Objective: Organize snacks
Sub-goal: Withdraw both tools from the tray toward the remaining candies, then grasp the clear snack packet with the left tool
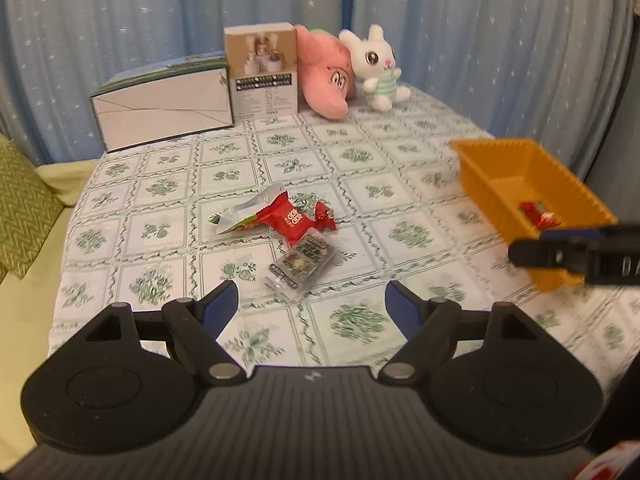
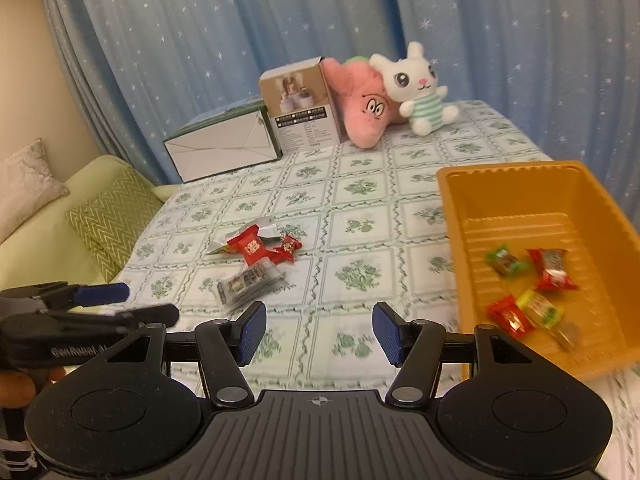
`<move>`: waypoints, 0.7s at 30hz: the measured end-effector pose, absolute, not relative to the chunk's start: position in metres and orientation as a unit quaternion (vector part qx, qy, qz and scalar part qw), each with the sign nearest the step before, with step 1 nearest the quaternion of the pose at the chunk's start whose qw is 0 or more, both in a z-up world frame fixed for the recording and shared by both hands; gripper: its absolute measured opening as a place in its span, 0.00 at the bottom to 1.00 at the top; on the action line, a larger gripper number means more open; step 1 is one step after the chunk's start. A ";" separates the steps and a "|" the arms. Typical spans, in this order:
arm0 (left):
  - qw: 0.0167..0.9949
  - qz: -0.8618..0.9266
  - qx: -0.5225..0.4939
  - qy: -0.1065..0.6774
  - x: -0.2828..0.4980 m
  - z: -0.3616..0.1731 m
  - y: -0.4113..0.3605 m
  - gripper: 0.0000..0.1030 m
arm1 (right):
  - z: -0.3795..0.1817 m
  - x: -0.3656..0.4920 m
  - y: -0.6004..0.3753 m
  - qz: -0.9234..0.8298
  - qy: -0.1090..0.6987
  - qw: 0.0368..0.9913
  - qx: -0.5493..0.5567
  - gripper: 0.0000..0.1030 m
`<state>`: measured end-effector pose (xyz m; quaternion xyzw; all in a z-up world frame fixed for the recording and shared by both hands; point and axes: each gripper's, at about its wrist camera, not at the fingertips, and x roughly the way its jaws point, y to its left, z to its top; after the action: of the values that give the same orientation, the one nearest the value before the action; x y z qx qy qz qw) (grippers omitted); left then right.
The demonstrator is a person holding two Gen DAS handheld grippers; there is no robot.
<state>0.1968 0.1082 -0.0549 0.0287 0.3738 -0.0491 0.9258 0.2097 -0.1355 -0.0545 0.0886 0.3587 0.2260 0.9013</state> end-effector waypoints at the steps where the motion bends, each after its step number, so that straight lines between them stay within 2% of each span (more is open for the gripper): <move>1: 0.924 -0.054 0.035 0.376 0.203 -0.060 0.109 0.76 | -0.057 0.217 -0.133 0.227 0.360 0.901 0.089 0.57; 11: 0.910 -0.089 0.101 0.391 0.266 -0.106 0.115 0.75 | -0.092 0.287 -0.108 0.232 0.383 0.891 0.078 0.57; 19: 0.891 -0.132 0.112 0.421 0.305 -0.135 0.112 0.60 | -0.110 0.319 -0.096 0.229 0.396 0.885 0.090 0.57; 21: 0.890 -0.135 0.105 0.423 0.307 -0.139 0.113 0.52 | -0.112 0.323 -0.093 0.230 0.397 0.884 0.091 0.57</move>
<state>0.3069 0.1132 -0.1386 0.1052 0.4228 -0.1348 0.8900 0.3230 -0.0934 -0.1120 0.0909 0.3966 0.2302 0.8840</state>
